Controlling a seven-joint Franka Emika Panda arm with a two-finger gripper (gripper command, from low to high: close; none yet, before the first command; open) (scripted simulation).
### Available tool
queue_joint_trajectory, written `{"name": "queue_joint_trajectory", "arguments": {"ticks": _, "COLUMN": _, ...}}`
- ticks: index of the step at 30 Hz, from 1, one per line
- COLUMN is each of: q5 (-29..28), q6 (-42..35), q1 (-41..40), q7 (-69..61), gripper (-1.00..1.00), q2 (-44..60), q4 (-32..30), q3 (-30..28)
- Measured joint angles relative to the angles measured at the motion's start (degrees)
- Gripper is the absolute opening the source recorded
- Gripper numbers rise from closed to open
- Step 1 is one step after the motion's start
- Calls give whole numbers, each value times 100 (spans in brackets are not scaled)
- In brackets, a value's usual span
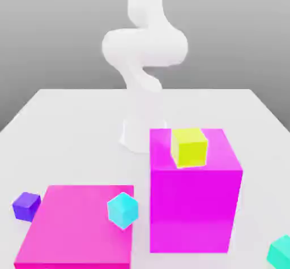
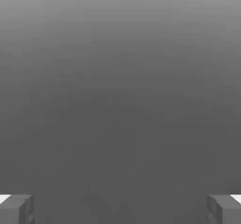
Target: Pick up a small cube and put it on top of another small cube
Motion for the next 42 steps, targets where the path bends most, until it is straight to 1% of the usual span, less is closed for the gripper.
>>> {"name": "queue_joint_trajectory", "arguments": {"ticks": 11, "q5": 27, "q6": 574, "q1": 451, "q7": -14, "gripper": 0, "q2": 2310, "q4": 222, "q3": 561}}
{"name": "queue_joint_trajectory", "arguments": {"ticks": 19, "q5": -273, "q6": 982, "q1": 872, "q7": 202, "gripper": 0, "q2": 3982, "q4": 381, "q3": 980}}
{"name": "queue_joint_trajectory", "arguments": {"ticks": 30, "q5": -934, "q6": 1517, "q1": 1676, "q7": 667, "gripper": 0, "q2": 6311, "q4": 611, "q3": 1095}}
{"name": "queue_joint_trajectory", "arguments": {"ticks": 34, "q5": -1184, "q6": 2050, "q1": 1905, "q7": 845, "gripper": 0, "q2": 7142, "q4": 779, "q3": 899}}
{"name": "queue_joint_trajectory", "arguments": {"ticks": 35, "q5": -1230, "q6": 2170, "q1": 1945, "q7": 879, "gripper": -100, "q2": 7302, "q4": 815, "q3": 850}}
{"name": "queue_joint_trajectory", "arguments": {"ticks": 42, "q5": -1232, "q6": 2183, "q1": 1951, "q7": 880, "gripper": -100, "q2": 7320, "q4": 819, "q3": 847}}
